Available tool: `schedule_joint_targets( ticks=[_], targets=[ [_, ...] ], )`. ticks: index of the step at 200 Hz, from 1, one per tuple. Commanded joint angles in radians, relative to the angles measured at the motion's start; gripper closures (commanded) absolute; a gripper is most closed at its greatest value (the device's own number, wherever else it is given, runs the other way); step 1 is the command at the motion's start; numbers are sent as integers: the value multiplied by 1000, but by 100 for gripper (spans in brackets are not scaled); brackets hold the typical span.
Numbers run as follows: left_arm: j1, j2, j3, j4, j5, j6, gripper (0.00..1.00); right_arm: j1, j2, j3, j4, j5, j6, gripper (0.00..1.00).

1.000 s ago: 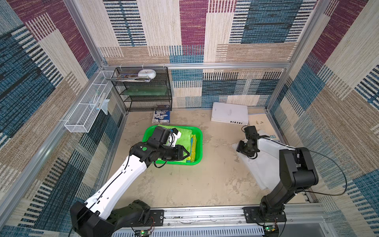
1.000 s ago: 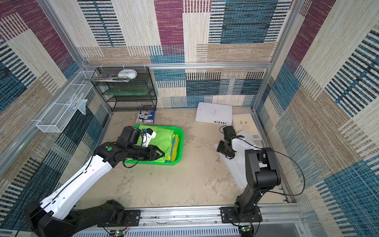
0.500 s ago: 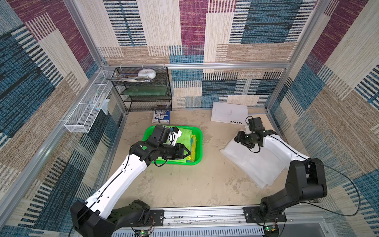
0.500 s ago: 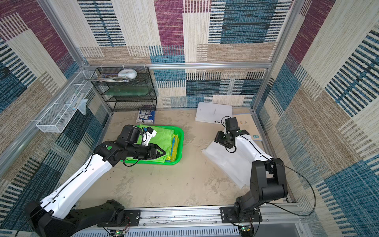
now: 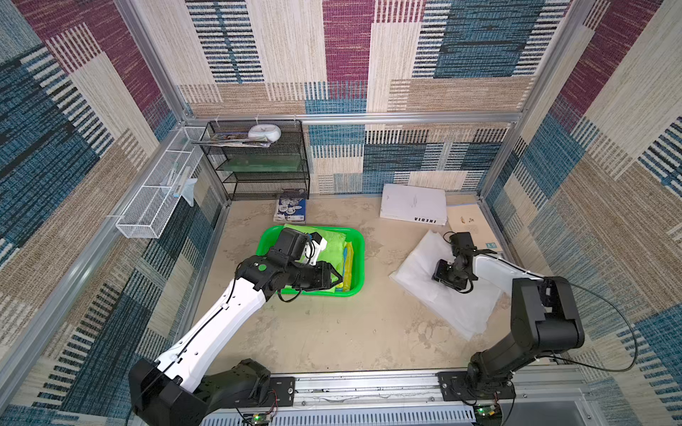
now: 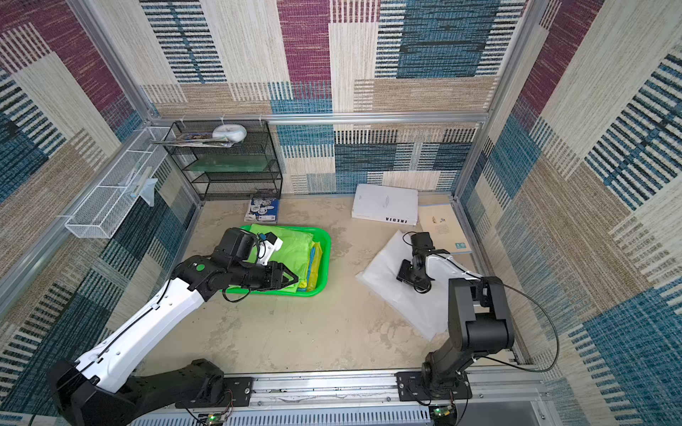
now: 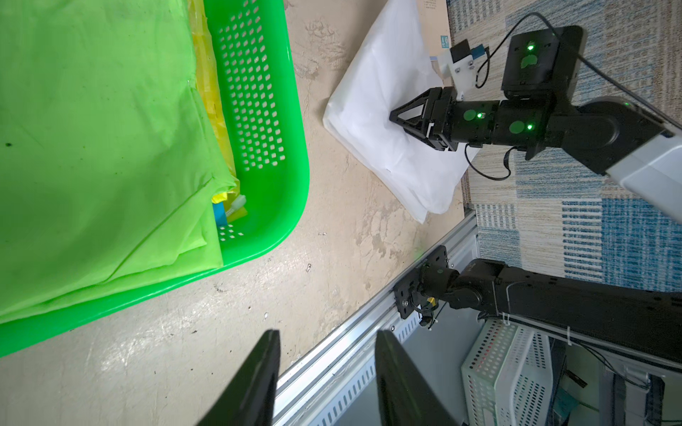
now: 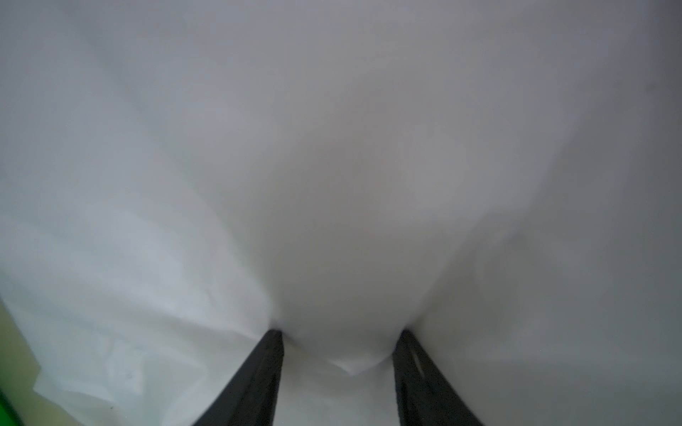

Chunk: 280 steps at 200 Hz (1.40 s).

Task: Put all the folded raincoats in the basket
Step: Move the raincoat to the center of the board.

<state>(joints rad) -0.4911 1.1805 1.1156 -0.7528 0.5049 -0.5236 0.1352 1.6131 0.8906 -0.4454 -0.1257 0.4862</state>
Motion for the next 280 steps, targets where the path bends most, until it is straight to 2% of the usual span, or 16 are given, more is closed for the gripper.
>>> schedule_joint_targets(
  ticks=[1, 18, 32, 64, 86, 110, 144, 162, 185, 211, 234, 248, 280],
  targets=[
    [-4, -1, 13, 30, 23, -6, 53, 128, 42, 42, 3, -275, -8, 47],
    [-6, -4, 21, 23, 18, -6, 53, 218, 22, 114, -49, -271, -32, 47],
    [-6, -7, 21, 21, 15, -8, 53, 221, -41, 135, -51, -274, -43, 45],
    [-13, 4, 23, 26, 17, -17, 53, 103, -148, 140, -103, -87, -41, 38],
    [-38, 34, 63, 29, 20, -18, 53, 12, -171, 106, -137, -96, -47, 38],
    [-97, 103, 130, 29, 17, -4, 53, -10, -220, 41, -124, -120, -48, 37],
    [-228, 292, 253, 49, -22, 0, 53, -16, -312, -41, -87, -170, -77, 38],
    [-302, 442, 363, 53, -34, 12, 54, -19, -328, -58, -98, -132, -73, 39],
    [-349, 652, 513, 51, -34, 10, 58, -28, -329, -55, -122, -101, -73, 40],
    [-363, 870, 670, 5, -49, 29, 61, -47, -347, -59, -134, -31, -50, 36],
    [-358, 1014, 770, -31, -83, 53, 64, -63, -350, -63, -145, -34, -62, 34],
    [-349, 1067, 821, -62, -116, 65, 65, -67, -359, -70, -138, -52, -66, 34],
    [-304, 1125, 846, -66, -110, 68, 65, -68, -362, -74, -126, -79, -65, 34]
  ],
)
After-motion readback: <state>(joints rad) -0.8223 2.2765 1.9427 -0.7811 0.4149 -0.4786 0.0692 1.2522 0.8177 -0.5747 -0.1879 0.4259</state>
